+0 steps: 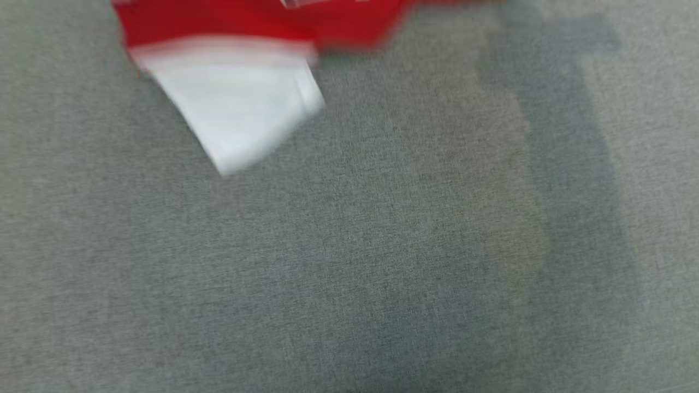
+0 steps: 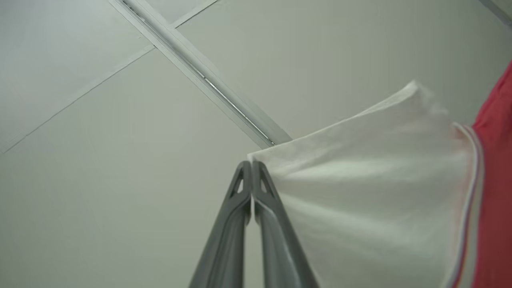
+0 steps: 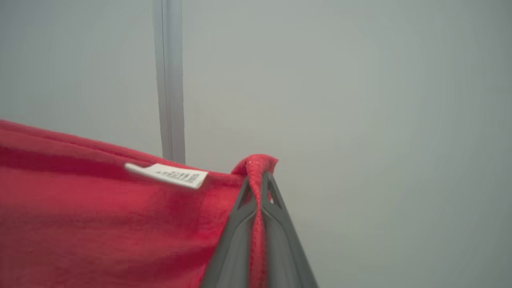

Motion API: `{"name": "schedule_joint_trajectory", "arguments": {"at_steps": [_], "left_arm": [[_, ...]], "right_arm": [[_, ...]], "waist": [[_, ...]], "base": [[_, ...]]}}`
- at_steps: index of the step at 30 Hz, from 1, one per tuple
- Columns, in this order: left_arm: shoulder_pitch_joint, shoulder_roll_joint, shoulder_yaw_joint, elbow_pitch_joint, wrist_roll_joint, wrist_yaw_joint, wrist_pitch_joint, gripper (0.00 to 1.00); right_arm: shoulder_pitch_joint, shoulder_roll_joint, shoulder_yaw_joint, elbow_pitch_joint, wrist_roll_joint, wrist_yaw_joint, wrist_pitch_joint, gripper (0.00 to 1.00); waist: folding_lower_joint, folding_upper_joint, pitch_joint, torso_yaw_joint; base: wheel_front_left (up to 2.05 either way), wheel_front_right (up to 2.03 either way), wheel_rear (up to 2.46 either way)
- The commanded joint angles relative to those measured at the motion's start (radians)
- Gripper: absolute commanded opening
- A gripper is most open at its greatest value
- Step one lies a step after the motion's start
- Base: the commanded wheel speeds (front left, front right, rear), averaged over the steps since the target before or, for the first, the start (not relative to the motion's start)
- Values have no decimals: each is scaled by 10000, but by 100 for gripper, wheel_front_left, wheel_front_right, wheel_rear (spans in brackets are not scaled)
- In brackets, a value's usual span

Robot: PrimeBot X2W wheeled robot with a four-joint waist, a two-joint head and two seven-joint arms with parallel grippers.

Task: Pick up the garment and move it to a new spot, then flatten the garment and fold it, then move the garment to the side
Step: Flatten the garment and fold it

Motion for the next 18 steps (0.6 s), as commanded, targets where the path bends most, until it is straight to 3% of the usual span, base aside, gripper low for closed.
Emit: {"name": "schedule_joint_trajectory", "arguments": {"at_steps": [1,7,12,18], "left_arm": [[-758,-113,131,128,468,13,-3,0],[-1930,-582,1025,-552,1416,446,-3,0],[17,-595,1523,-1588,1220,324,-4,0],[3936,-805,2395,-3253,918,282,-5,0]], "right_arm": [[-570,25,-214,302,-339,-7,-404,0],[-1994,337,-890,1407,-1712,-7,-1888,0],[-1250,632,-1117,1968,-2194,-7,-2387,0],[895,720,-1511,1965,-2162,-7,-2484,0]], "waist": [[0,0,572,-116],[0,0,1338,145],[0,0,1689,482],[0,0,1651,817]], "base": [[0,0,0],[0,0,0],[0,0,0],[0,0,0]]}}
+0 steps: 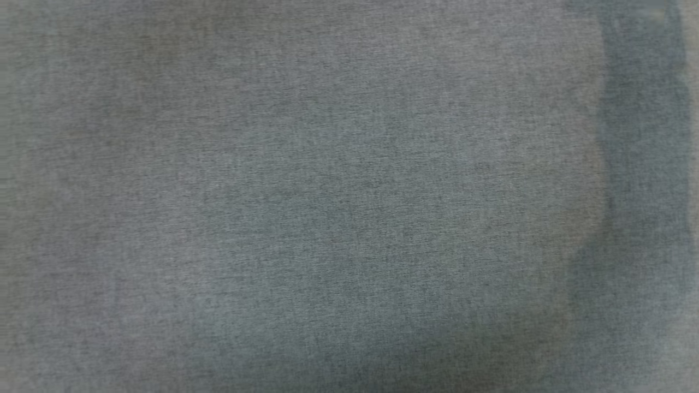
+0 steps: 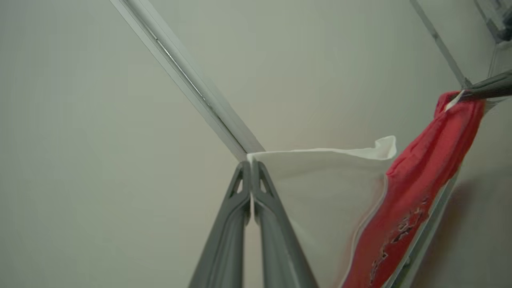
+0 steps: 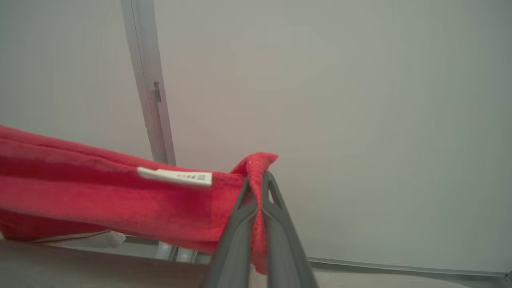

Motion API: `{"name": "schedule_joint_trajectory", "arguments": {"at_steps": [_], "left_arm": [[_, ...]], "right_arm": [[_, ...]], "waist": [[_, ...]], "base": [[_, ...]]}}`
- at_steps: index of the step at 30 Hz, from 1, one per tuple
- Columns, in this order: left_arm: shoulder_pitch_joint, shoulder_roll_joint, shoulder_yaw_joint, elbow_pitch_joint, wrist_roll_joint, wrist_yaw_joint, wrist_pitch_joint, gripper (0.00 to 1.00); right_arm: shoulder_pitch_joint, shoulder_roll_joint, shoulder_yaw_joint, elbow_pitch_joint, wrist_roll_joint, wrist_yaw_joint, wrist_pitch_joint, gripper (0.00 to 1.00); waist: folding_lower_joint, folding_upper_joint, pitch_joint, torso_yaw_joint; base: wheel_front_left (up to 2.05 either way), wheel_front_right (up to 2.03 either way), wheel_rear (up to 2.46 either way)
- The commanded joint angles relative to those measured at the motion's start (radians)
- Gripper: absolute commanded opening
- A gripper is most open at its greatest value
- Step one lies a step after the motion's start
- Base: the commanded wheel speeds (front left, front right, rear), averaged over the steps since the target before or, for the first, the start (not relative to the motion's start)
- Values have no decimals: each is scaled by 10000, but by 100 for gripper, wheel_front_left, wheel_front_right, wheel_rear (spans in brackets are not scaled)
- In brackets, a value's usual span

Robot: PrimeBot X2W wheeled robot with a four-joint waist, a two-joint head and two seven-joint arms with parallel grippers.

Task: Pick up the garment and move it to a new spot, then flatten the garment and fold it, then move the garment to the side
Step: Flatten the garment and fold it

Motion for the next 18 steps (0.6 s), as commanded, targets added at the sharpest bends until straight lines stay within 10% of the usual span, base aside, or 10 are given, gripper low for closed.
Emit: {"name": "schedule_joint_trajectory", "arguments": {"at_steps": [1,14,15,17,18], "left_arm": [[411,-15,206,-226,-81,65,1,0],[10283,-1213,3410,-3726,261,407,-5,0],[10747,-1374,3580,-3686,309,375,-5,0],[11409,-1582,3870,-3615,539,296,-5,0],[11641,-1724,3999,-3576,617,261,-5,0]], "right_arm": [[349,-122,-117,-142,99,-7,-72,0],[8699,-784,-1217,-4763,1086,-14,-49,0],[9243,-750,-1161,-4956,1157,-15,-49,11],[10038,-807,-1120,-5287,1169,-15,-38,100],[10346,-884,-1117,-5466,1157,-13,-16,100]], "waist": [[-1,0,-115,89],[-1,0,-2137,87],[-1,0,-2240,54],[-1,0,-2411,-16],[-1,0,-2482,-35]], "base": [[0,0,0],[0,0,0],[0,0,0],[0,0,0],[0,0,0]]}}
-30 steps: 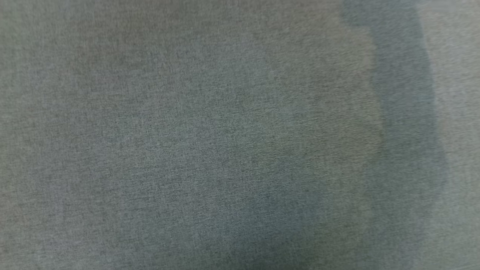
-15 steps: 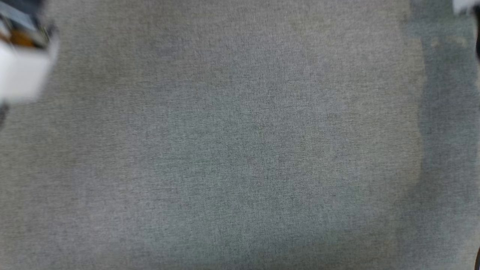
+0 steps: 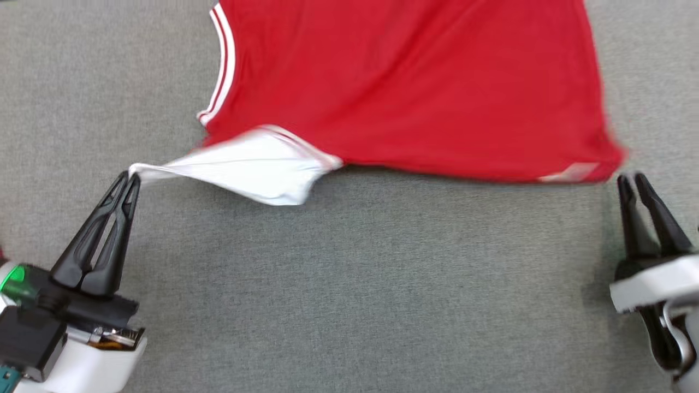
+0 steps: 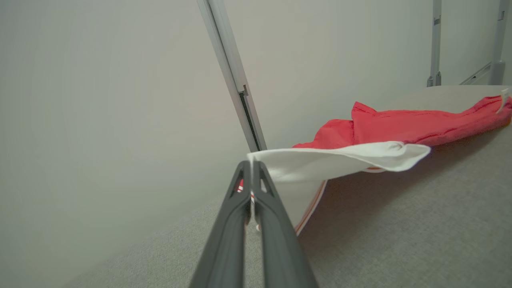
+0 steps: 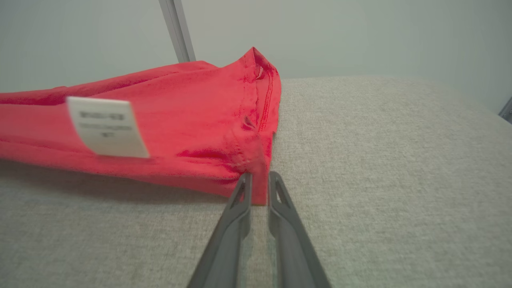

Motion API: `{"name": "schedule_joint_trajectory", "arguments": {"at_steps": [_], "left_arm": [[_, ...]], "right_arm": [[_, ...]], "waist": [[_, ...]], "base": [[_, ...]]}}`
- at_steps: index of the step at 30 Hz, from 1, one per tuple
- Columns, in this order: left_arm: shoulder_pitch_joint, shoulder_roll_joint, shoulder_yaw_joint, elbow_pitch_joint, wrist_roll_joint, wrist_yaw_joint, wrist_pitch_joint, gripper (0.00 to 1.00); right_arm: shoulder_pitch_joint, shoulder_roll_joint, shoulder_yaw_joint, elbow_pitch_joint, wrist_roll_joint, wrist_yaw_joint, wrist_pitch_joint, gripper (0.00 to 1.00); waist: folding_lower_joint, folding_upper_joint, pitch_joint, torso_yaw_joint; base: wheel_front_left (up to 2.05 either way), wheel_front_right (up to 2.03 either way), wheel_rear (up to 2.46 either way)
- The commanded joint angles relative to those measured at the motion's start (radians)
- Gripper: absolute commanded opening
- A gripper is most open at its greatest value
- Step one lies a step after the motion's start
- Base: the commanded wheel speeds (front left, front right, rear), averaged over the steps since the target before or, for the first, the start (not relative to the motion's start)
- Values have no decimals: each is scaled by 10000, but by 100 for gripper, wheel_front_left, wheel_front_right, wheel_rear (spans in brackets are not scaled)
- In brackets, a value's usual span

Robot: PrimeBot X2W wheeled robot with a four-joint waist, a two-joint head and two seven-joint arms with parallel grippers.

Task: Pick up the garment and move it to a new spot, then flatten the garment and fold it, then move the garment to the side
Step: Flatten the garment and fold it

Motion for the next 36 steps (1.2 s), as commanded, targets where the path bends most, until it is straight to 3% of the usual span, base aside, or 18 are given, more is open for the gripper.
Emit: {"name": "schedule_joint_trajectory", "arguments": {"at_steps": [1,10,15,20,21,22,24,25,26,28,36], "left_arm": [[55,-54,146,30,117,-50,-13,0],[182,-464,817,800,579,-341,-7,0],[-98,-583,830,1042,607,-443,-7,0],[-420,-614,615,1134,653,-497,-7,0],[-459,-608,568,1150,661,-504,-7,0],[-507,-593,523,1166,659,-512,-7,0],[-633,-562,467,1196,635,-504,-7,0],[-633,-562,467,1196,635,-504,-7,0],[-664,-544,452,1202,624,-505,-7,0],[-738,-529,386,1219,621,-510,-7,0],[-613,-382,142,974,557,-514,-7,0]], "right_arm": [[136,-119,-79,-221,107,-21,46,100],[1451,-775,178,-2353,1423,-13,1558,100],[1232,-865,732,-2485,1840,-13,2476,100],[858,-719,1132,-2150,1835,-13,2666,100],[785,-692,1221,-2047,1883,-13,2707,96],[708,-690,1249,-1928,1922,-13,2723,56],[540,-676,1336,-1718,1908,-13,2721,41],[540,-676,1336,-1718,1908,-13,2721,41],[484,-653,1409,-1625,1928,-13,2736,32],[366,-653,1519,-1456,1932,-13,2716,0],[424,-1046,1330,-1448,2157,-13,1957,0]], "waist": [[-1,0,-192,-84],[-1,0,-448,-98],[-1,0,-352,57],[-1,0,-212,253],[-1,0,-199,280],[-1,0,-186,303],[-1,0,-171,325],[-1,0,-171,325],[-1,0,-174,325],[-1,0,-196,319],[-1,0,-632,164]], "base": [[0,0,0],[0,0,0],[0,0,0],[0,0,0],[0,0,0],[0,0,0],[0,0,0],[0,0,0],[0,0,0],[0,0,0],[0,0,0]]}}
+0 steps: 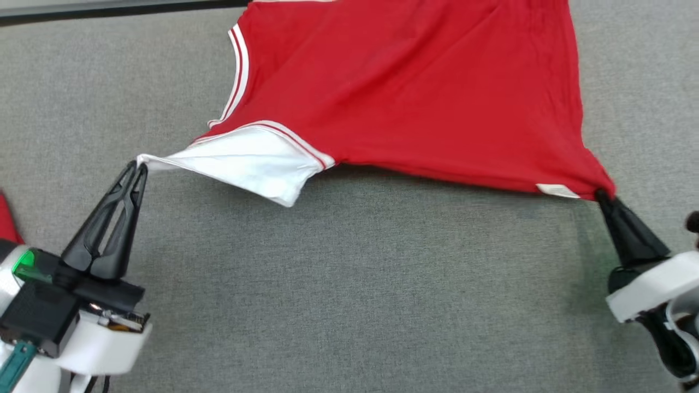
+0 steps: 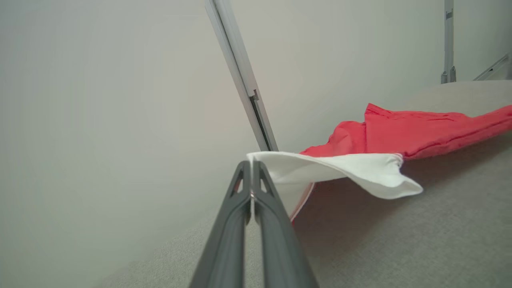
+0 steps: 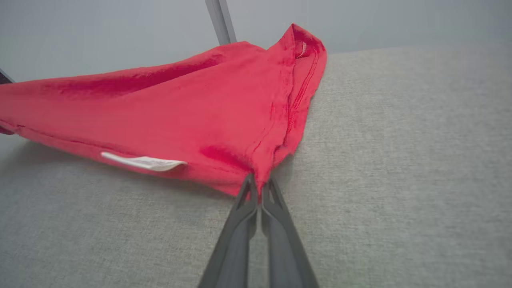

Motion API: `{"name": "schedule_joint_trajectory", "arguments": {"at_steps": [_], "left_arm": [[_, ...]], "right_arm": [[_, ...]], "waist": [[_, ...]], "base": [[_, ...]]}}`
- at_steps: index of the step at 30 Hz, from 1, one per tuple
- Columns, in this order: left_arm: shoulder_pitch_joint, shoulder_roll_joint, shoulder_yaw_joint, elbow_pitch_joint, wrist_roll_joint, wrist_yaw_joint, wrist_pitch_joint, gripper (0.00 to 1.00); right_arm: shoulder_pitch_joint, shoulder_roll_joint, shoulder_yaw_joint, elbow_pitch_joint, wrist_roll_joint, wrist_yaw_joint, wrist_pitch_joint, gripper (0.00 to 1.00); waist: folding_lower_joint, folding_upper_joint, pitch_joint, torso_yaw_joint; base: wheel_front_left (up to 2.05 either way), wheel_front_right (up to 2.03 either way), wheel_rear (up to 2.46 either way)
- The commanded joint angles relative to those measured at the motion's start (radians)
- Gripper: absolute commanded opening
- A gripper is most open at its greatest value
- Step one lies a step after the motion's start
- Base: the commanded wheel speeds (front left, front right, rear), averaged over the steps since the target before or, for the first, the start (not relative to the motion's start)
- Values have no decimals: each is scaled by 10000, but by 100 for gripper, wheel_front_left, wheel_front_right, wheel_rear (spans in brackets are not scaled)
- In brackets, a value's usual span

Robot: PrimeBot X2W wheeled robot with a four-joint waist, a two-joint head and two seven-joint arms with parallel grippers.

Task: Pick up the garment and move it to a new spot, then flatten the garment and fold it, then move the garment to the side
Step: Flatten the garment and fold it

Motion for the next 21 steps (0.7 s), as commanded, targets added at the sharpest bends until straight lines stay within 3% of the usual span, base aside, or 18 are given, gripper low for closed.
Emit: {"name": "schedule_joint_trajectory", "arguments": {"at_steps": [1,2,9,15,21], "left_arm": [[205,92,-39,-174,-109,-8,0,0],[1396,1103,-1124,-1153,-1261,-5,2,0],[3923,2603,-1777,-2288,-2722,-4,68,0],[4960,3218,-1825,-3766,-4065,53,1191,0],[3603,3261,-2289,-3428,-4298,32,2165,0]], "right_arm": [[238,-174,-225,-95,150,-3,-165,0],[1109,-655,-816,-729,735,-3,-155,0],[3081,-1382,-1599,-1922,1292,-5,422,0],[4651,-1543,-2908,-3033,1221,-5,1290,0],[4128,-865,-3189,-2933,239,-3,2890,0]], "waist": [[-1,0,-238,-88],[-1,0,-971,-435],[-1,0,-1702,-730],[-1,0,-1889,-801],[-1,0,-1982,-777]], "base": [[0,0,0],[0,0,0],[0,0,0],[0,0,0],[0,0,0]]}}
